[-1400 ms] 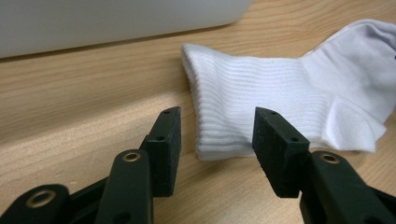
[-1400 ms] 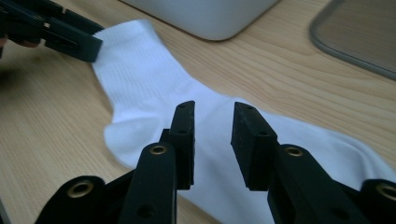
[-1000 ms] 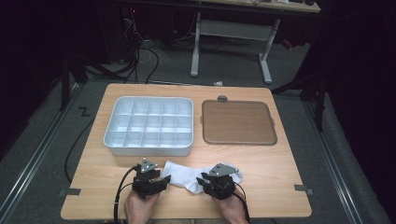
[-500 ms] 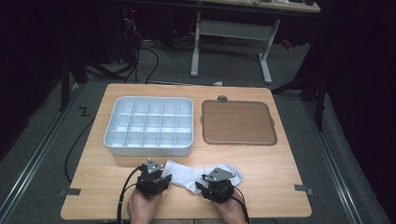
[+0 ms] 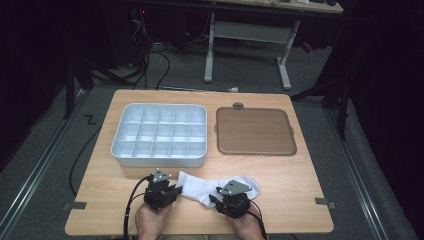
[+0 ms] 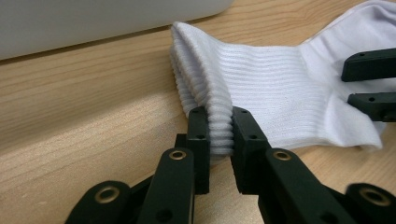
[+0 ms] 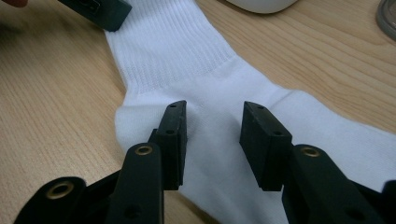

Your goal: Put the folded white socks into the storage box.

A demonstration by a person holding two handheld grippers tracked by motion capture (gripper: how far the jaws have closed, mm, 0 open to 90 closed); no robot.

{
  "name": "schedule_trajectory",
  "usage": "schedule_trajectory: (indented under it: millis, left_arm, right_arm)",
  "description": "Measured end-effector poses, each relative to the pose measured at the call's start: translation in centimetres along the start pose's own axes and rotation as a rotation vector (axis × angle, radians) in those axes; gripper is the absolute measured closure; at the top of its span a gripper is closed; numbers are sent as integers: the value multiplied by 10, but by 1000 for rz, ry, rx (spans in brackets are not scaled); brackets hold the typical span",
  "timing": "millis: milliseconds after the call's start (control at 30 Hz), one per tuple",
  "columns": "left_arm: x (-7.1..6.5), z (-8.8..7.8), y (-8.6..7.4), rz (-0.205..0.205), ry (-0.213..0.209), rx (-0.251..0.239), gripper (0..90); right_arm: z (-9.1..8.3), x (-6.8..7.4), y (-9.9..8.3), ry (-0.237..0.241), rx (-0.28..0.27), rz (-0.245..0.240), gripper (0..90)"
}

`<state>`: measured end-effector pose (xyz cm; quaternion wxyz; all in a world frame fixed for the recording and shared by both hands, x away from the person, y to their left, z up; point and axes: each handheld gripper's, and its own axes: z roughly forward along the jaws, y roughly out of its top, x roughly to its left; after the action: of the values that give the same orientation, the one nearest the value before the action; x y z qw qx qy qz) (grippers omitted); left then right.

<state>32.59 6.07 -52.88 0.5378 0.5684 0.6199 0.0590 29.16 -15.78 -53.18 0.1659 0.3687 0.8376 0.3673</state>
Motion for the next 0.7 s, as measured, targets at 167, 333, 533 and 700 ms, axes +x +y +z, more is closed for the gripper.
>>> schedule_trajectory:
  millis: [167, 333, 533, 700]
  left_arm:
    - [0, -5, 3, -16, -26, 11, 800]
    - [-3, -9, 9, -27, -53, -3, 802]
    - [-8, -16, 18, -44, -93, -15, 803]
    - [-12, -21, 24, -39, -112, -26, 804]
  right_arm:
    - [0, -1, 1, 4, 7, -4, 616]
    - [0, -1, 2, 5, 15, -3, 616]
    - [1, -1, 4, 7, 22, -2, 616]
    - [2, 0, 6, 9, 29, -2, 617]
